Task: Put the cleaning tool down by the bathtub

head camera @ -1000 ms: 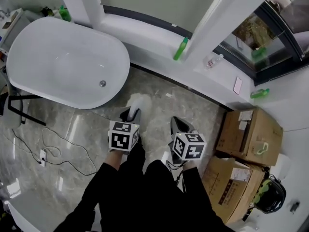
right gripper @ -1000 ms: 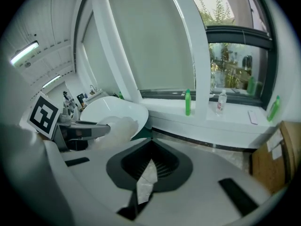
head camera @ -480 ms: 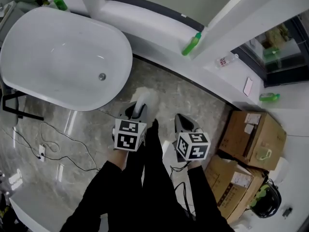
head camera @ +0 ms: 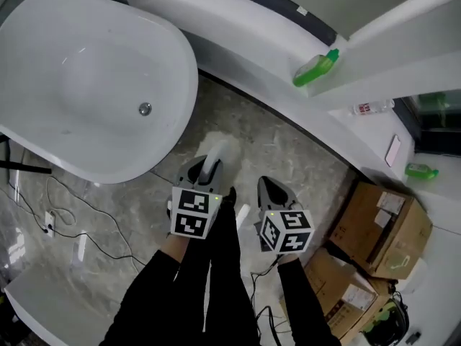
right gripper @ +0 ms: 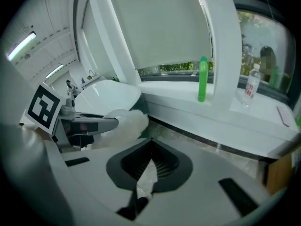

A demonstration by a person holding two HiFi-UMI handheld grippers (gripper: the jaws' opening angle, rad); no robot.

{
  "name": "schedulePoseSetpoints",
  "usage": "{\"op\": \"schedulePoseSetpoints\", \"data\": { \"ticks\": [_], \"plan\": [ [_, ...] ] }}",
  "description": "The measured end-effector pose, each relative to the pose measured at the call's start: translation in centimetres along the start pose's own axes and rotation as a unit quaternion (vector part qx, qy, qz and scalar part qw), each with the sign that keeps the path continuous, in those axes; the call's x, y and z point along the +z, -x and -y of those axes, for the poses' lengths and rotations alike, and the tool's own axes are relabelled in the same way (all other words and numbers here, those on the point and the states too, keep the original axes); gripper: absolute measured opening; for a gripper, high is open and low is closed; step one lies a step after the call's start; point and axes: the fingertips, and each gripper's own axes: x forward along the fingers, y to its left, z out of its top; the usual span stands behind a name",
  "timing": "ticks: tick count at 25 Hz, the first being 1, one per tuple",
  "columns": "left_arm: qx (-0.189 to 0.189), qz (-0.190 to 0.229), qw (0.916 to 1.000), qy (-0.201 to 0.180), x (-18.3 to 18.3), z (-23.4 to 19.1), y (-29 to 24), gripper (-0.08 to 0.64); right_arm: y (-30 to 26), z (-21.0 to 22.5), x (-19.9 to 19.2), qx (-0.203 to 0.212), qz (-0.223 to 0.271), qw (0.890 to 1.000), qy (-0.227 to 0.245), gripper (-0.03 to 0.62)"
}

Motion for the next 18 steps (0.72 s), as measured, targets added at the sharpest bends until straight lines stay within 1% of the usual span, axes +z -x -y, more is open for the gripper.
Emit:
{"op": "schedulePoseSetpoints", "data": {
  "ticks": [5,10,18],
  "plan": [
    [0.01,0.002,0.9999,0.009,-3.3,-2.3,-5.6,0.098,-6.0,2.3,-1.9,0.006,-0.005,1.0,0.01,0.0],
    [0.024,0.0,0.9996,0.012,-6.5,-4.1,-10.1,0.098,-10.6,4.5,-3.8,0.013,-0.007,1.0,0.022,0.0],
    [0.04,-0.002,0.9992,-0.008,-12.3,-6.9,-16.0,0.098,-17.2,6.9,-6.1,0.024,0.002,0.999,0.037,0.0]
  ]
}}
